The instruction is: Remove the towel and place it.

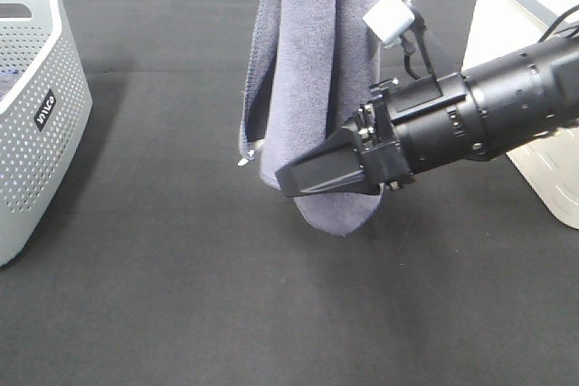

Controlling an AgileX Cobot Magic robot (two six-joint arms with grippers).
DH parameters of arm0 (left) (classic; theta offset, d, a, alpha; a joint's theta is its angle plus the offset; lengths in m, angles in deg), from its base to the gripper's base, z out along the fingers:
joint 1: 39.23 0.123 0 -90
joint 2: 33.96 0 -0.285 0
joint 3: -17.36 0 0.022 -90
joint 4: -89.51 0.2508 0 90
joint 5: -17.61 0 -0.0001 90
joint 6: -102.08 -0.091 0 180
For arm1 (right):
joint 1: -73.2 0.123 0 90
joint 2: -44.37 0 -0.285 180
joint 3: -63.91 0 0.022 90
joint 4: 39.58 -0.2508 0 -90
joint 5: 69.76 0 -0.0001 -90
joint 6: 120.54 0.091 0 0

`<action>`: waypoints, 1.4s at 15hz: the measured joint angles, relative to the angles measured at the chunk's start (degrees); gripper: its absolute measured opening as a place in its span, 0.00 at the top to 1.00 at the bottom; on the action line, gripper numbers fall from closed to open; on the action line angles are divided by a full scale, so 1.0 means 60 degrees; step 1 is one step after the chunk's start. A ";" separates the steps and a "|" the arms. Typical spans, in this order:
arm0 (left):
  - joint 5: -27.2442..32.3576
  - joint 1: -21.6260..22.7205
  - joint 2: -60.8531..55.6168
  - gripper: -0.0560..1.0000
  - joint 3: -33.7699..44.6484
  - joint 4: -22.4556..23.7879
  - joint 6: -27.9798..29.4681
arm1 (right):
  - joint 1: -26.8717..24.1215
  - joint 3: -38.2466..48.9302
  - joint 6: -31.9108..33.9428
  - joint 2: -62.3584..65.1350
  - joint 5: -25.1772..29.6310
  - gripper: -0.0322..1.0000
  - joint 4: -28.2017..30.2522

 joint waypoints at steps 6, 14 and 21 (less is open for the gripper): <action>0.0000 0.0000 0.0000 0.95 0.0000 0.0172 0.0029 | 0.0000 0.0000 0.0449 0.1366 -0.0057 0.73 0.0344; 0.0210 0.0000 0.0010 0.95 0.0000 0.1356 0.1031 | 0.0000 0.0000 0.2540 0.2301 -0.0277 0.96 0.1881; 0.1442 0.0000 0.0468 0.95 0.0000 0.4221 0.4727 | 0.0000 -0.0984 0.6283 0.3533 0.1070 0.96 0.4240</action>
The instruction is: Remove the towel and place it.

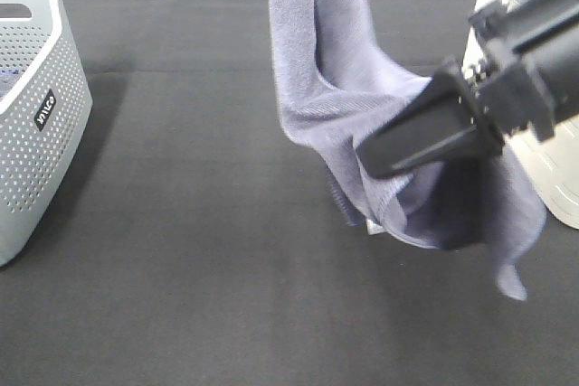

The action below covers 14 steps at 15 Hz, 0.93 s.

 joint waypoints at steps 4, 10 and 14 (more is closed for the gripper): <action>0.0592 0.0000 0.0134 0.95 0.0000 0.1442 0.1748 | 0.0000 -0.0726 -0.0057 0.0162 0.1442 0.96 -0.0392; 0.1385 0.0000 0.0306 0.95 0.0000 0.2387 0.2922 | 0.0000 -0.1738 0.0659 0.0191 -0.0172 0.96 0.3342; 0.0191 0.0000 0.0382 0.95 0.0000 0.4479 0.5921 | 0.0000 -0.2521 0.1681 -0.0430 -0.1261 0.96 0.5768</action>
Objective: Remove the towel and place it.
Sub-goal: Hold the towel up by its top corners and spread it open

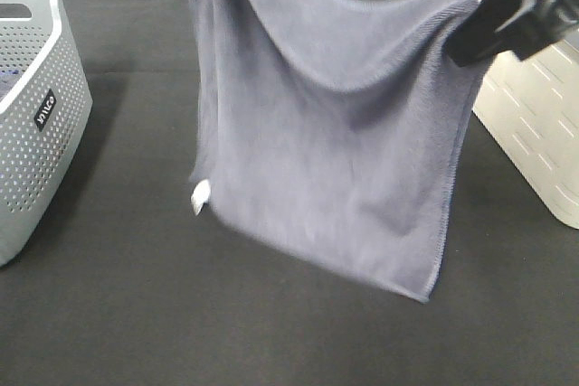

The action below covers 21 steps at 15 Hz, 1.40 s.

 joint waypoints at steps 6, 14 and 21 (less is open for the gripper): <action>-0.2445 0.0220 0.0754 0.95 0.0000 0.1814 0.2196 | 0.0000 -0.2120 -0.0019 -0.2254 -0.1939 0.96 0.1079; -0.6656 0.1671 0.2139 0.95 0.0000 0.2225 0.3142 | 0.0000 -0.5395 -0.0048 -0.5539 -0.4908 0.96 0.2311; -0.6608 0.1929 0.2932 0.95 -0.0038 0.2273 0.3046 | -0.1003 -0.6981 0.0067 -0.7401 -0.5052 0.96 0.1728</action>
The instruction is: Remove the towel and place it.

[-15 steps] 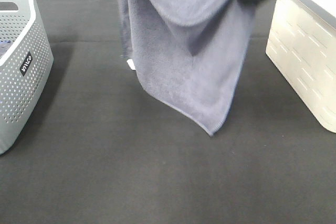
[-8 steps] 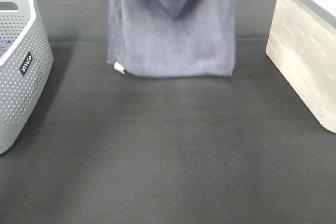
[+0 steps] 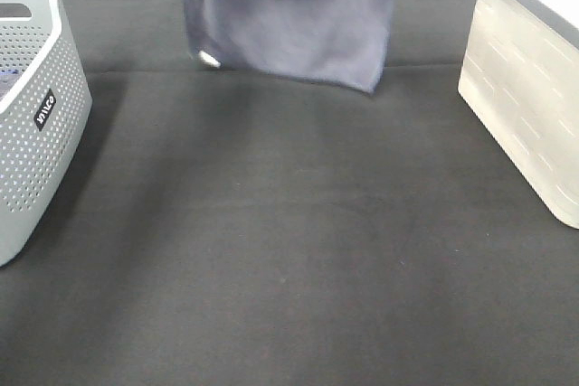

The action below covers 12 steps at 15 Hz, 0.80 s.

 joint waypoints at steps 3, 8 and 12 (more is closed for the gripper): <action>0.2741 -0.0592 0.0143 0.95 0.0000 0.0029 -0.0850 | -0.0029 0.0000 -0.0181 -0.0315 0.2722 0.96 -0.1404; 0.6809 -0.1012 0.0143 0.95 0.0000 -0.1050 -0.2301 | -0.0029 -0.0010 -0.0181 -0.0306 0.7047 0.96 -0.2206; 0.9664 -0.0984 0.0382 0.95 -0.0010 -0.2798 -0.3772 | -0.0029 0.0057 0.0468 -0.0306 0.7783 0.96 -0.2206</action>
